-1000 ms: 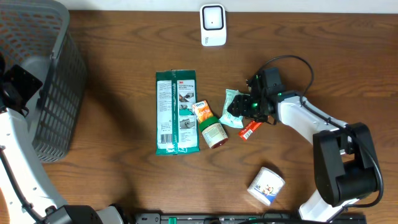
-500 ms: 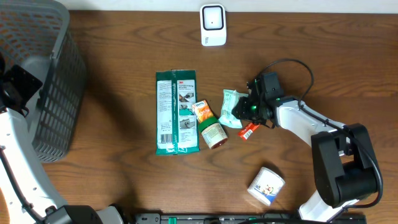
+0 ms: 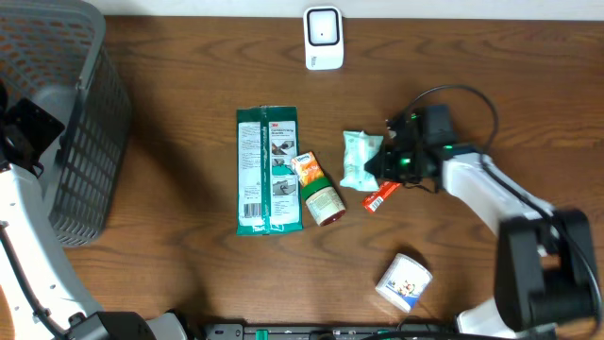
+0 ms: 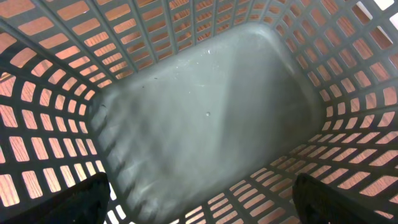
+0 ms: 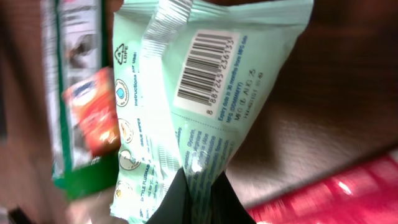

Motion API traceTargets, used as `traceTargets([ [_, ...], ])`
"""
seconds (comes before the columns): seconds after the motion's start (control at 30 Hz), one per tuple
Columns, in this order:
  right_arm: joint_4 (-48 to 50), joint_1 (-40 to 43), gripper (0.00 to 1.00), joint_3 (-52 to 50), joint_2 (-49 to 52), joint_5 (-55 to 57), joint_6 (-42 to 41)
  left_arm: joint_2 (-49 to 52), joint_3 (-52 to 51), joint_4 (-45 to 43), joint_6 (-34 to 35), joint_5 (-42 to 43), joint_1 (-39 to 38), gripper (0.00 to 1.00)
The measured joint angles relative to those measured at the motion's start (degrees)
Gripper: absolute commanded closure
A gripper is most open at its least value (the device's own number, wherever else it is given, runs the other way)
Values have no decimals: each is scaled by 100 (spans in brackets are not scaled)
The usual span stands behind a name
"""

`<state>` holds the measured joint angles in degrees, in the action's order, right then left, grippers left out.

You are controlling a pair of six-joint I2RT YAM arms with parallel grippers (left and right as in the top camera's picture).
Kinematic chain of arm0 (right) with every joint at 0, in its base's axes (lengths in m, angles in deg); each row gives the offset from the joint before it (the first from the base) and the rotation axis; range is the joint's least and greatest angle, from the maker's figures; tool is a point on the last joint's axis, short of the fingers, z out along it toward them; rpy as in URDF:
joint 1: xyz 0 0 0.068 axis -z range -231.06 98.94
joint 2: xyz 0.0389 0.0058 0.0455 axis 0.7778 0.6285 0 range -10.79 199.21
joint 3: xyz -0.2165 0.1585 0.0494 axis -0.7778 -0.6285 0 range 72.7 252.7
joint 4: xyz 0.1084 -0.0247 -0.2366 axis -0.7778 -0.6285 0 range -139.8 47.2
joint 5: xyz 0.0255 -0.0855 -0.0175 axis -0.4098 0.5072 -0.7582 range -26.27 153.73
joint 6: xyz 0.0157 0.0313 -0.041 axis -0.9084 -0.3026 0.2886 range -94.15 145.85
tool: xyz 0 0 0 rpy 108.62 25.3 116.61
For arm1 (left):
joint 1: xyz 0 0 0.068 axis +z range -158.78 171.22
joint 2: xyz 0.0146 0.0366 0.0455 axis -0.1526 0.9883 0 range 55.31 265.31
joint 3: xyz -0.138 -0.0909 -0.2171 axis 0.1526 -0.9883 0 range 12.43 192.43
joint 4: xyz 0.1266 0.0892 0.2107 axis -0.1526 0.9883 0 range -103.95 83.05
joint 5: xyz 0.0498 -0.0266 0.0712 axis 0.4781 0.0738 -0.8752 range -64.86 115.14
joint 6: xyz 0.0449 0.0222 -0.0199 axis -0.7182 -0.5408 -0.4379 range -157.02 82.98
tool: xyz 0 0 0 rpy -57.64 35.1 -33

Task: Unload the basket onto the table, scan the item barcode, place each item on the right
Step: 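Lift the wipes pack and rotate it with the right gripper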

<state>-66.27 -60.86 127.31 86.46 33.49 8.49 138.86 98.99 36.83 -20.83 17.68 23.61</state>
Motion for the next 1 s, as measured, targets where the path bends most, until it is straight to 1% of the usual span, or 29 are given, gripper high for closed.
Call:
traceTargets([
  [0.1, -619, 105, 99, 2, -577, -107, 870, 0, 0, 0, 2, 0, 0, 7],
  [0.2, -1158, 98, 99, 2, -951, -173, 1777, 0, 0, 0, 2, 0, 0, 6],
  [0.3, -1661, 52, 99, 2, -1182, -188, 2855, 0, 0, 0, 2, 0, 0, 6],
  [0.37, -1827, -31, 99, 2, -1248, -83, 3447, 0, 0, 0, 2, 0, 0, 7],
  [0.43, -1926, -98, 99, 2, -1257, 120, 3777, 0, 0, 0, 2, 0, 0, 7],
  [0.6, -2179, -118, 99, 0, -1257, 1102, 4459, 0, 0, 0, 2, 0, 0, 7],
  [0.67, -2173, -118, 99, 0, -1257, 1460, 4719, 0, 0, 0, 2, 0, 0, 7],
  [0.8, -1670, -118, 99, -2, -1257, 1910, 5287, 0, 0, -2, 2, 0, 0, 7],
  [0.9, -1198, -118, 99, -2, -1257, 1954, 5700, 0, 0, 0, 0, 0, 0, 6],
  [1.0, -1032, -120, 99, -2, -1239, 1781, 6262, 0, 0, -2, 2, 0, 0, 7],
])
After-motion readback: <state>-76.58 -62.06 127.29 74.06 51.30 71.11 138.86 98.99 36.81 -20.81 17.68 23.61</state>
